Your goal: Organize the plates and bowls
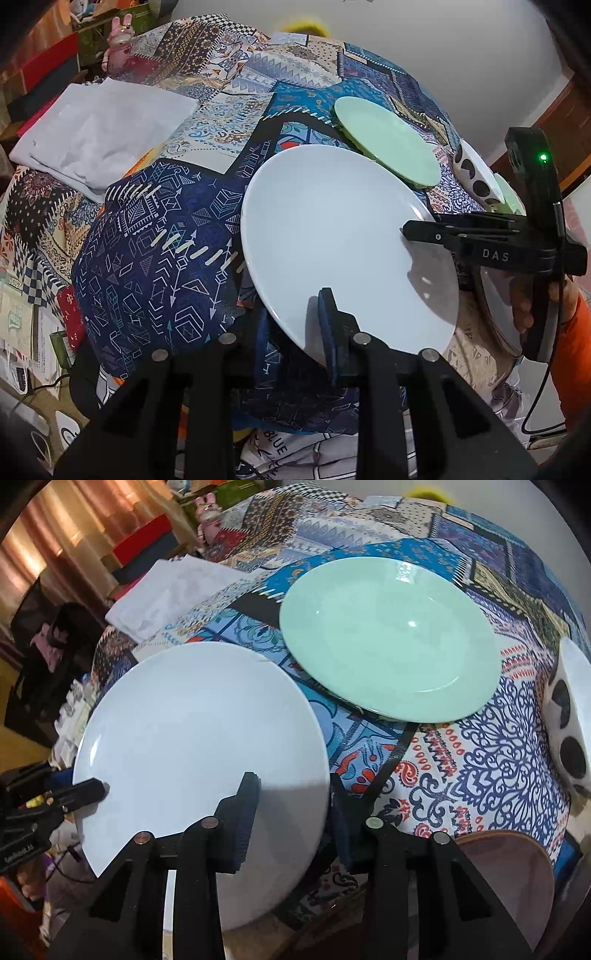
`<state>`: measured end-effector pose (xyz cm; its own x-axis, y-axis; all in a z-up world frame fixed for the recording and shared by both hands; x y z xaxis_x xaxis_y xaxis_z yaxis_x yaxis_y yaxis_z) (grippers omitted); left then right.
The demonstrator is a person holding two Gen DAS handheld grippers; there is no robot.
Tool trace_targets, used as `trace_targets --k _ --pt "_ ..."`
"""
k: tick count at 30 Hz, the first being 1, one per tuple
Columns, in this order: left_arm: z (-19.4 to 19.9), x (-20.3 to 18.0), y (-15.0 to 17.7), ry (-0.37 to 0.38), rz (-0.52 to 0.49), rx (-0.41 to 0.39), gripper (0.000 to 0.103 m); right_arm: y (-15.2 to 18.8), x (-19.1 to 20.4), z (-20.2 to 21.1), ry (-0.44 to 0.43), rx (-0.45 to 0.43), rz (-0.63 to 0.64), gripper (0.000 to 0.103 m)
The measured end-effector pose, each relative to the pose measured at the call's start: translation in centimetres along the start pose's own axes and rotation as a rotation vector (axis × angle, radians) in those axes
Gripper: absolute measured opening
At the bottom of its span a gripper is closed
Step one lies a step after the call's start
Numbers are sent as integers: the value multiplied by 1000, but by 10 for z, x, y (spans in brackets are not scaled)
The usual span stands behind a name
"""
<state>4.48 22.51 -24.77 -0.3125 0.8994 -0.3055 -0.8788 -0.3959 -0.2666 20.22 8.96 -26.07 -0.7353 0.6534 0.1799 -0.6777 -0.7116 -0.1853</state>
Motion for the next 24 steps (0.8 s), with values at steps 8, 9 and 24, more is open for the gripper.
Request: trace_targets --k 8,9,24 --pt "2 -1 0 -3 14 -25 26 7 -1 9 -20 -21 -19 30" --pt "3 -1 0 -9 12 -29 26 9 -1 11 -21 -29 -22 30" --pt "28 -14 5 -13 -7 -100 26 31 2 46 -56 -145 -51 30"
Point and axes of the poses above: each gripper's, at about its wrist camera, not at the fingertips, and z roughly against the way its jaws point, x to its left, y to its underside, the point moved 2 cm from there along -z, roughly the way its jaws point, and after that the axes turned 11 degrees about x, right-handed, at the moved point
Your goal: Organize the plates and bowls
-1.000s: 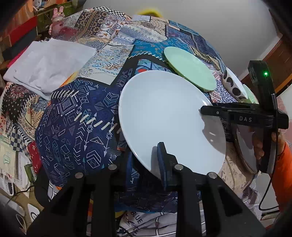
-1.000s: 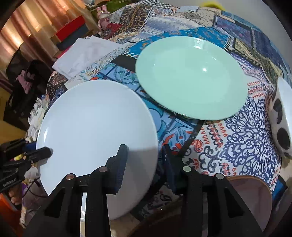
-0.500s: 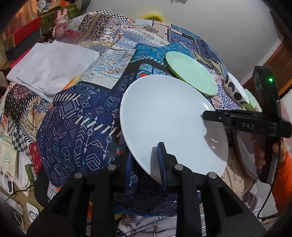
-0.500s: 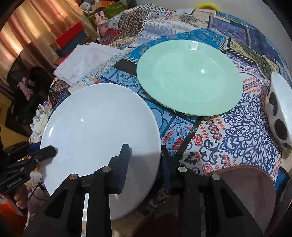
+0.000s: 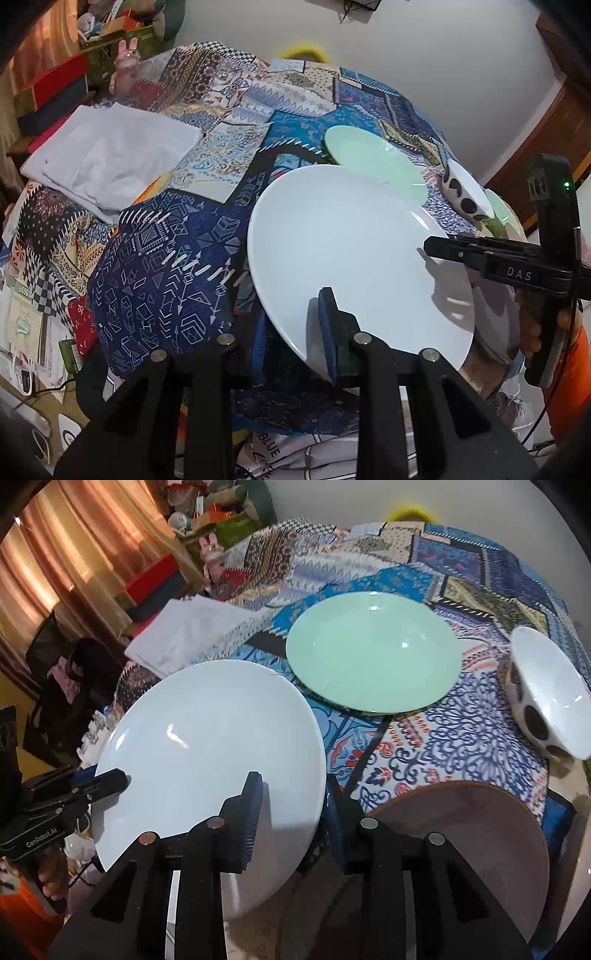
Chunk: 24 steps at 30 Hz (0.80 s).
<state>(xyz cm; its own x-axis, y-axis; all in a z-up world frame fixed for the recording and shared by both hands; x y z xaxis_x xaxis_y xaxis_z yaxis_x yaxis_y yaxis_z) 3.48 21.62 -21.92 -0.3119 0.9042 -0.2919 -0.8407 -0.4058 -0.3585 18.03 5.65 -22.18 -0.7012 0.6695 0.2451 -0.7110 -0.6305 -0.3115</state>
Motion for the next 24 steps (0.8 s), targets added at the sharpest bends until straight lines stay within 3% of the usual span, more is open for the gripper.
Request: trace_targets --k 24 --pt "39 -91 2 52 -160 -84 26 60 -42 85 25 -181 -141 30"
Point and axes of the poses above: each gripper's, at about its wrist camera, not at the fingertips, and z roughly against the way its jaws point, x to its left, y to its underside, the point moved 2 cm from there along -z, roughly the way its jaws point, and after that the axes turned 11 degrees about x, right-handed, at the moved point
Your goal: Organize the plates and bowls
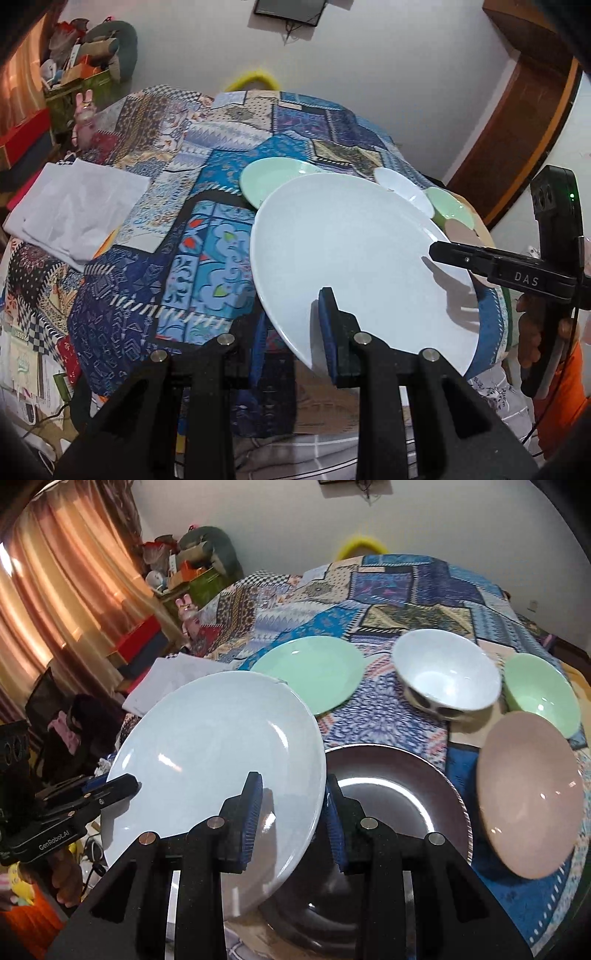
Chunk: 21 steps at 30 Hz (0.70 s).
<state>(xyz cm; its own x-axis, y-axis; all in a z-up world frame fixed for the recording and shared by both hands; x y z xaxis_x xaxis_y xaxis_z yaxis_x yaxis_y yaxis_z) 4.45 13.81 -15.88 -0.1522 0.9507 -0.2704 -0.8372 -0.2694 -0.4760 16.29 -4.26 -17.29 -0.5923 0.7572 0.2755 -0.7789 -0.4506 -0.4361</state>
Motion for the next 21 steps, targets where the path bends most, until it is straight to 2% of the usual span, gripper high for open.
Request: trace_targets --k 21 --pt "-39 -60 -4 36 -98 91 26 41 -56 19 13 -19 -134 30"
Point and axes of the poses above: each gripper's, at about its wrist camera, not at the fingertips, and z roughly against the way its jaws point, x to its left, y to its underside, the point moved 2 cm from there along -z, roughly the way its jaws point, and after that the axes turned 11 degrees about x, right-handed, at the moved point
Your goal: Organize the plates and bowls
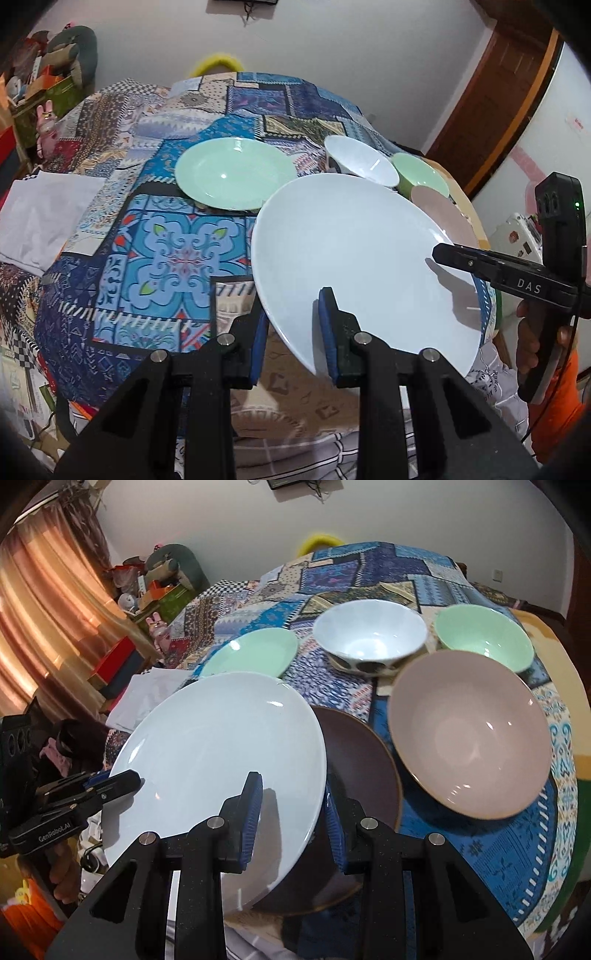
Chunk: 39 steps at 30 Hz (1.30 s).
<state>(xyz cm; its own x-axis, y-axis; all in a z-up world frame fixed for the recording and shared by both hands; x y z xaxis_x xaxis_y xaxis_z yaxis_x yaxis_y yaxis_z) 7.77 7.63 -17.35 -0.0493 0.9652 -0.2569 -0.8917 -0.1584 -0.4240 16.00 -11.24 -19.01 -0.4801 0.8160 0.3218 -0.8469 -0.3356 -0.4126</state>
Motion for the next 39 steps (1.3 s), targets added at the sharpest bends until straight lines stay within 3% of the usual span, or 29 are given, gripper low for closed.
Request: trace_targets --k 16,39 --pt "-45 -18 -6 7 -37 108 27 19 -34 -14 -6 54 -85 30" --pt "-78 -18 -13 -11 -54 174 30 17 -43 -16 3 46 -114 31"
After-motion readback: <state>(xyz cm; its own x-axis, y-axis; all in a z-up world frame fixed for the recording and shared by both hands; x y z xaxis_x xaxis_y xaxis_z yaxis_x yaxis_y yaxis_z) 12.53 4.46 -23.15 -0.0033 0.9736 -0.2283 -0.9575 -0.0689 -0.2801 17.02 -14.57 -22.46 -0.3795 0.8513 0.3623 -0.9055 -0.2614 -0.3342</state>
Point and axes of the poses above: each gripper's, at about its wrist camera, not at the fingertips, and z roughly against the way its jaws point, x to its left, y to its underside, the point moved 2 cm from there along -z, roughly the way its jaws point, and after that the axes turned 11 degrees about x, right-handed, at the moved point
